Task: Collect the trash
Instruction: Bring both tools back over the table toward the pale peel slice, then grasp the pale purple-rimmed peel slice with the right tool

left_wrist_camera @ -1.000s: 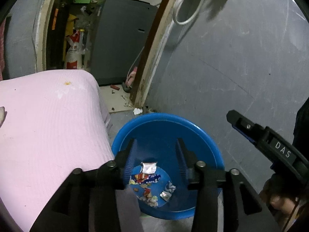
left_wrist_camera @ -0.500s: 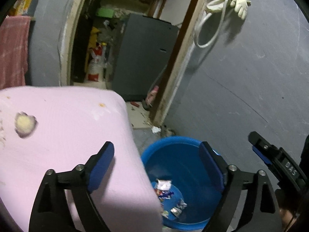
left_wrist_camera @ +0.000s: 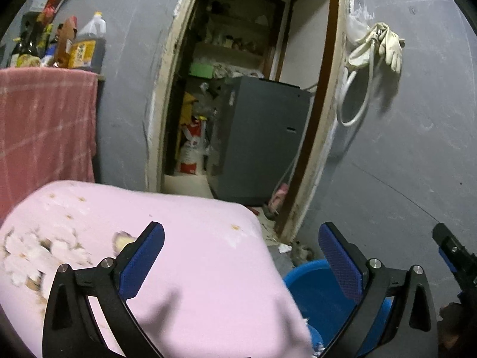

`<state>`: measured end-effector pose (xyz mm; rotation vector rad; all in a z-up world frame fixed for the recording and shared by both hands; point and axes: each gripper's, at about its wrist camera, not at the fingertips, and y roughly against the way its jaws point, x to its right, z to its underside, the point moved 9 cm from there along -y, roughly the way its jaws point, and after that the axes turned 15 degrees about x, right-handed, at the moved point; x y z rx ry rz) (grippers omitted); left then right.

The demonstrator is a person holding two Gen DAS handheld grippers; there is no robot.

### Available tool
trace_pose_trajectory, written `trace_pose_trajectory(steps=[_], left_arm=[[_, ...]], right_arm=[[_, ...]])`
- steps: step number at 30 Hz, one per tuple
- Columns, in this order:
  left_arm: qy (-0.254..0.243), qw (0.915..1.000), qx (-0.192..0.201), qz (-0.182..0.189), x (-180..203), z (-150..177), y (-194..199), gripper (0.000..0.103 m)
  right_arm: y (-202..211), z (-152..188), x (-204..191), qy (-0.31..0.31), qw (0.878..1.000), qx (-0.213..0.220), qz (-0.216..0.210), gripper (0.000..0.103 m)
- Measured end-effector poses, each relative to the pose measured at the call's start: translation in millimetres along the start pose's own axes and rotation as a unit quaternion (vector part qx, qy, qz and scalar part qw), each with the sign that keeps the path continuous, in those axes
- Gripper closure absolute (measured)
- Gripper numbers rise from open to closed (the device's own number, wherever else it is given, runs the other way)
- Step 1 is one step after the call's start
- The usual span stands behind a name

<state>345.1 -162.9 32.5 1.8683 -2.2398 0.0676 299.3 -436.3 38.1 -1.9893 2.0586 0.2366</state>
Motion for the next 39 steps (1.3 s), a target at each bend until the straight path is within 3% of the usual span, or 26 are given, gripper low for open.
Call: trace_pose_trajectory(steps=[11,21,30,39], left_arm=[[-0.012,0.9992,0.026,-0.028,-31,-15,12,0.002],[-0.027,0.9963,0.042,-0.070,-90,-33,26,0.002],[-0.025,0.9897,0.056,-0.129,-167,-41,46,0.002],[-0.025,0.9825,0.058,-0.175,-227,-39,57,0.002]], right_arm=[[-2,-11,-44,0.013,0.998,0.044,-0.039,0.000],[-15,-6,-97,-0.001,0.996,0.043,-0.078,0.000],[-32,17,-159,0.010,0.992,0.017,-0.121,0.000],[-45,58,-218,0.051,0.983,-0.045,-0.173,0.000]])
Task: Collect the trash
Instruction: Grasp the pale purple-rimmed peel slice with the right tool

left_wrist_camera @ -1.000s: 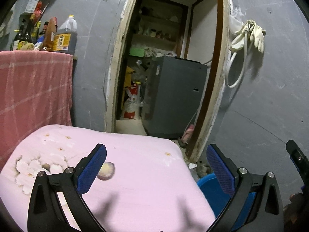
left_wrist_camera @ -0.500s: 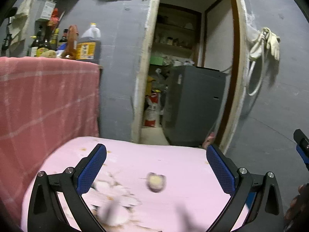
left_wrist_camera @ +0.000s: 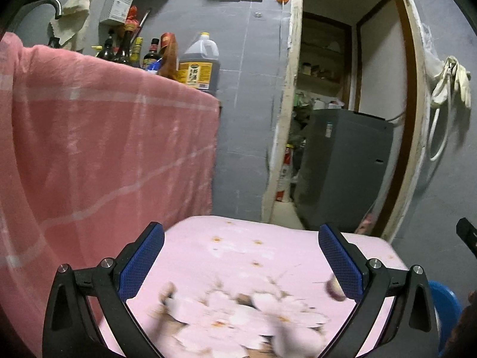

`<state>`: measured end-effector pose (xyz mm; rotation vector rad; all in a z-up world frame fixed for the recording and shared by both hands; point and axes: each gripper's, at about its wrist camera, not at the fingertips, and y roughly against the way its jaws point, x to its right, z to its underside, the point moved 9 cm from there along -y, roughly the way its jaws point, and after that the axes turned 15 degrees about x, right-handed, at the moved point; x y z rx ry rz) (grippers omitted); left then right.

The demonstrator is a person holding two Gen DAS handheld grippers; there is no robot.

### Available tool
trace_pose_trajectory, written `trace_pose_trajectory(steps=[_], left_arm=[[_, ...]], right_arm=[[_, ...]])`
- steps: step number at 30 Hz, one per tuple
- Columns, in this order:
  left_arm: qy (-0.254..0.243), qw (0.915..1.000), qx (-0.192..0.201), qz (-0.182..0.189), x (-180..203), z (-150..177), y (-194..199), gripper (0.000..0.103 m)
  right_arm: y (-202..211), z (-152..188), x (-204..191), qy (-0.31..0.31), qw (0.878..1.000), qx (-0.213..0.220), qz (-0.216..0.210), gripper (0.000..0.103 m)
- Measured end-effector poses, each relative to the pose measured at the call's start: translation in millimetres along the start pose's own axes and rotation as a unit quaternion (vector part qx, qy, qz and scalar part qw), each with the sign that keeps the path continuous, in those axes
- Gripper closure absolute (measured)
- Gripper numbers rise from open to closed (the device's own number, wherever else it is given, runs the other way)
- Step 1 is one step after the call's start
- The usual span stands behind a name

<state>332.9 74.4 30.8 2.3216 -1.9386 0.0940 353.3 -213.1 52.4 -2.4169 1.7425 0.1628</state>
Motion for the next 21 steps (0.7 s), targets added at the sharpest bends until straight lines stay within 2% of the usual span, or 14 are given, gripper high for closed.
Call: trace_pose_trajectory(steps=[3,9,11,13,18,21], left_arm=[[-0.013,0.9999,0.002,-0.007,-12,2,-4,0.002],[-0.047,0.9981,-0.026,-0.030,-28,15,-24,0.002],[-0.054,0.9973,-0.037,-0.033,-32,21,-29,0.002],[-0.052,0.9968,-0.052,-0.032,-34,31,-35,0.002],[-0.041,0.9946,-0.093,-0.023,-34,48,-47,0.002],[-0.035,0.9933,-0.110,-0.012,-29,54,-50,0.002]], right_arm=[[-12,15,-16,0.024,0.999,-0.028,-0.016,0.000],[-43,55,-40,0.029,0.991,-0.115,-0.056,0.000],[-53,75,-47,0.027,0.985,-0.158,-0.069,0.004],[-62,93,-52,0.031,0.977,-0.197,-0.077,0.015],[-77,134,-62,0.033,0.949,-0.297,-0.099,0.029],[-81,144,-64,0.030,0.940,-0.323,-0.104,0.036]])
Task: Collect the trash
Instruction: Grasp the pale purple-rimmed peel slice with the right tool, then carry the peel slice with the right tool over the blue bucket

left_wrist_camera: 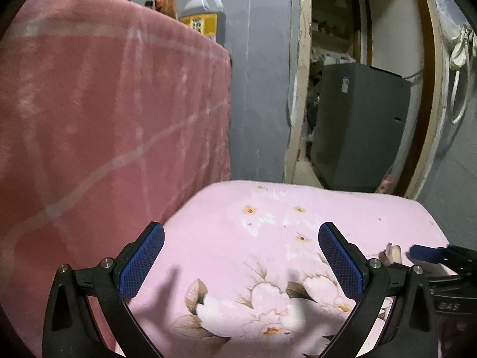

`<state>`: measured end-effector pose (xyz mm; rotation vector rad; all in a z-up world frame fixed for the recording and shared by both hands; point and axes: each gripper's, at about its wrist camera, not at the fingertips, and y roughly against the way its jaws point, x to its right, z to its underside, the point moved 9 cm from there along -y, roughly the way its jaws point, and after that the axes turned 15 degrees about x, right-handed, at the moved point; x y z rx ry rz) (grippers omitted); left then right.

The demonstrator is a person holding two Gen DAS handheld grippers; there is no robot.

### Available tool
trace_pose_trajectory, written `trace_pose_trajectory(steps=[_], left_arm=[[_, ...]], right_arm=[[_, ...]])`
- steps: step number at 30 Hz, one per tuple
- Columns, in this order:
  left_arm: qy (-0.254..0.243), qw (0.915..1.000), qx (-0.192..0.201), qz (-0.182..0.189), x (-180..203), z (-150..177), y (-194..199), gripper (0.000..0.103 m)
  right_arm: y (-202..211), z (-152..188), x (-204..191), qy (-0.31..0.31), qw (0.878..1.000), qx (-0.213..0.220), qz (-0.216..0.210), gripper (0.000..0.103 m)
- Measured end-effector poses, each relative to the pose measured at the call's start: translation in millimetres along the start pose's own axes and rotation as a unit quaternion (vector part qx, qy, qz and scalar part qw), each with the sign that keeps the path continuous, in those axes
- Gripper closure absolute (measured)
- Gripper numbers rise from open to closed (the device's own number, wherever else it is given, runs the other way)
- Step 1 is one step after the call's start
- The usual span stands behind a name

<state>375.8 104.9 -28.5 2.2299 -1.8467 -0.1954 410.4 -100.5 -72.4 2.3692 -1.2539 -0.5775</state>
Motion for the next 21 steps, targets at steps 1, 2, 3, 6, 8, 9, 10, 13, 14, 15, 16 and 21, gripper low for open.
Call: trace_pose_trajectory(steps=[1,2,3,6,8,9,10,13,14,15,16,21], left_arm=[[0.001,1.0000,-0.008,0.006,3,2,-2,0.002],[0.001,0.9999,-0.013,0.010,5,2,-4,0.002],[0.001,0.9997,-0.018,0.014,6,4,-6,0.002],[-0.003,0.9993,-0.031,0.022,12,9,-9,0.002],[-0.006,0.9988,-0.038,0.030,17,10,-10,0.002],[-0.008,0.9985,-0.041,0.035,19,11,-10,0.002],[-0.009,0.9983,-0.043,0.037,20,12,-10,0.002],[-0.013,0.9973,-0.056,0.046,25,17,-13,0.002],[-0.013,0.9971,-0.058,0.048,25,18,-13,0.002],[-0.013,0.9967,-0.062,0.050,26,19,-15,0.002],[-0.014,0.9964,-0.065,0.052,26,20,-16,0.002],[-0.016,0.9953,-0.072,0.062,31,23,-17,0.002]], right_arm=[[-2,2,1,-0.003,1.000,-0.007,0.000,0.044],[-4,5,3,-0.008,1.000,-0.015,-0.001,0.050],[-5,6,5,-0.014,1.000,-0.018,-0.001,0.059],[-3,4,9,-0.035,0.999,-0.015,-0.011,0.064],[-1,4,11,-0.045,0.999,-0.013,-0.014,0.065],[-1,4,11,-0.047,0.999,-0.012,-0.015,0.066],[-2,2,10,-0.048,0.999,-0.012,-0.015,0.066],[1,2,13,-0.048,0.999,-0.013,-0.012,0.066],[2,2,15,-0.048,0.999,-0.012,-0.009,0.066],[3,2,16,-0.048,0.999,-0.012,-0.008,0.066],[5,2,18,-0.049,0.999,-0.012,-0.007,0.066],[13,2,27,-0.056,0.998,-0.005,-0.001,0.066]])
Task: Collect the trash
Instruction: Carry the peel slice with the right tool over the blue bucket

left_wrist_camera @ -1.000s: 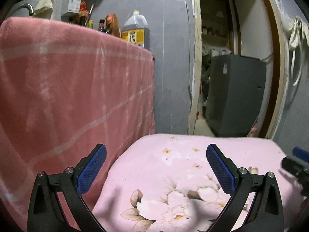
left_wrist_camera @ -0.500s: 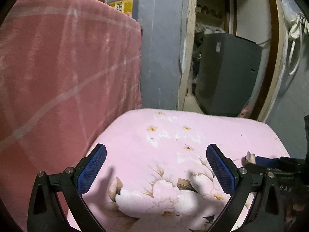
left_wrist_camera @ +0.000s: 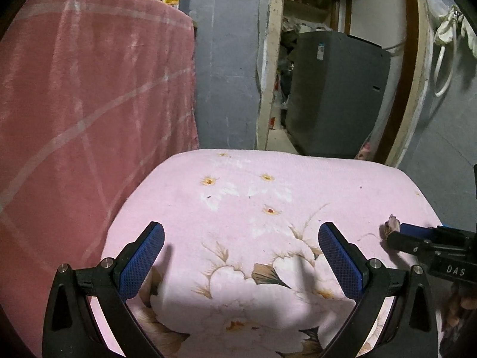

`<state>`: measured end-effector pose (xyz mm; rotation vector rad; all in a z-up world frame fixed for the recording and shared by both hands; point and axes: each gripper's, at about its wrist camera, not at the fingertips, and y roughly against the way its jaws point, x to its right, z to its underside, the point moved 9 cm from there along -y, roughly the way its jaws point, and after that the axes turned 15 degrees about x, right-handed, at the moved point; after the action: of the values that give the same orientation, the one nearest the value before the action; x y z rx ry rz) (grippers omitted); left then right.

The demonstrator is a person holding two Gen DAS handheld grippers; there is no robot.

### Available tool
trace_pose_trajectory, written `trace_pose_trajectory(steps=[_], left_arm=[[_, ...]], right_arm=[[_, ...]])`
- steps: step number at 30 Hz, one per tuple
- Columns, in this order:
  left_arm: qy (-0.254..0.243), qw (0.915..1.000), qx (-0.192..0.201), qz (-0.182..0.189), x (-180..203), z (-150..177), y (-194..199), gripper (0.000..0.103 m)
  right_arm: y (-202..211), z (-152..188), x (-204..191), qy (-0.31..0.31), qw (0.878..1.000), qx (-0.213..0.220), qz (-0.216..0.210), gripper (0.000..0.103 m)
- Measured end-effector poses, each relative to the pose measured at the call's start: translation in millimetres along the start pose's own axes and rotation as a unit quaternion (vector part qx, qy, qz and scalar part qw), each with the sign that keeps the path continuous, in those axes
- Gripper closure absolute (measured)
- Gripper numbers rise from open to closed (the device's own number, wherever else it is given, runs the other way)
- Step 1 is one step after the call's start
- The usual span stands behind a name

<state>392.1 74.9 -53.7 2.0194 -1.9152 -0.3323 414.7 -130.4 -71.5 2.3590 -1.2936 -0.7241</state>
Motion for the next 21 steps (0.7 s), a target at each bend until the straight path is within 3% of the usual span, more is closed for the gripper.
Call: trace_pose_trajectory(steps=[5,12,17,21], left_arm=[[-0.002,0.9999,0.003,0.011,9,1,5,0.002],[0.023,0.9987,0.036,0.029,24,-6,19,0.002],[0.035,0.9944,0.071,0.070,59,-18,39,0.002],[0.023,0.9902,0.085,0.109,98,-22,57,0.002]], right_arm=[[6,-2,1,0.008,1.000,0.017,0.005,0.066],[39,-20,7,0.010,0.994,0.108,0.017,0.066],[90,-30,25,0.031,0.979,0.188,0.067,0.066],[131,-28,56,0.030,0.966,0.222,0.131,0.066]])
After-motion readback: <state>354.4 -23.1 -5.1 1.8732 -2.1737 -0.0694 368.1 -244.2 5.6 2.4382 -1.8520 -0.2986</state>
